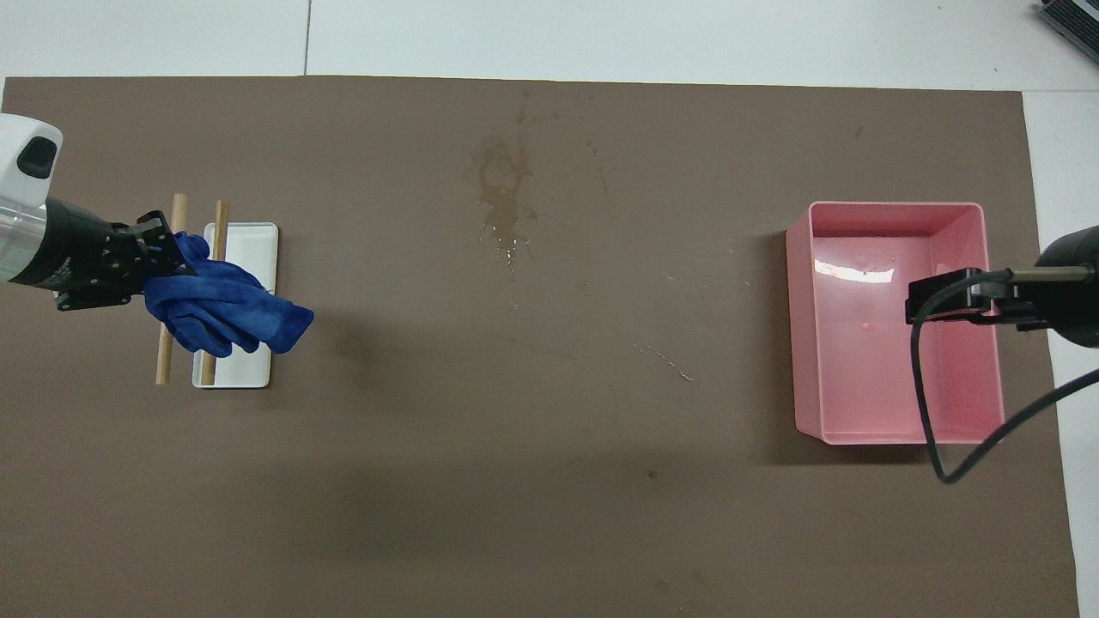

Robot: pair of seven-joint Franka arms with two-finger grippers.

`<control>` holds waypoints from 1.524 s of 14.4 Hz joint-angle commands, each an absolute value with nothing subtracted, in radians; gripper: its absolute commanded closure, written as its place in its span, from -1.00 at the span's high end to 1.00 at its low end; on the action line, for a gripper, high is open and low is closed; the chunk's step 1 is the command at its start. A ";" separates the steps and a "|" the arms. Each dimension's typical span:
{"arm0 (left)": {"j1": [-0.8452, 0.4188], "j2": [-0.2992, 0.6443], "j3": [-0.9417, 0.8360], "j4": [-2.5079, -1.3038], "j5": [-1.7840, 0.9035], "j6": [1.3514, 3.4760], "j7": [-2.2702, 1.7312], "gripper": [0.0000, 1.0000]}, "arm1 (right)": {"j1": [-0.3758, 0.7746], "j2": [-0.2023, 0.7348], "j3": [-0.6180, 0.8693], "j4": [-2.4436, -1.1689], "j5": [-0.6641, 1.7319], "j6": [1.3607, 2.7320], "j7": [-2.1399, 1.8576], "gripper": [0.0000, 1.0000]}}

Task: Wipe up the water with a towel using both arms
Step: 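Lift the cloth with the left gripper while the right gripper reaches toward it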

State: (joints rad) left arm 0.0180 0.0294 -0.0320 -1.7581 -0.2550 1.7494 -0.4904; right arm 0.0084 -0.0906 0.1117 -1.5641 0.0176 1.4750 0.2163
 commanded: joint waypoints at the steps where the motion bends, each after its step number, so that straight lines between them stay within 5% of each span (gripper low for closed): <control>1: 0.011 -0.008 -0.031 -1.749 -0.368 1.684 -0.709 -1.00 | 0.008 -0.106 0.120 -1.582 0.112 1.502 0.341 1.00; 9: 0.008 -0.080 -0.031 -1.790 -0.707 1.611 -1.115 -1.00 | 0.139 -0.121 0.127 -1.658 0.305 1.652 1.016 0.90; 22: -0.184 -0.117 -0.035 -1.862 -0.870 1.830 -1.509 -1.00 | 0.445 0.009 0.129 -1.672 0.558 2.155 1.925 0.98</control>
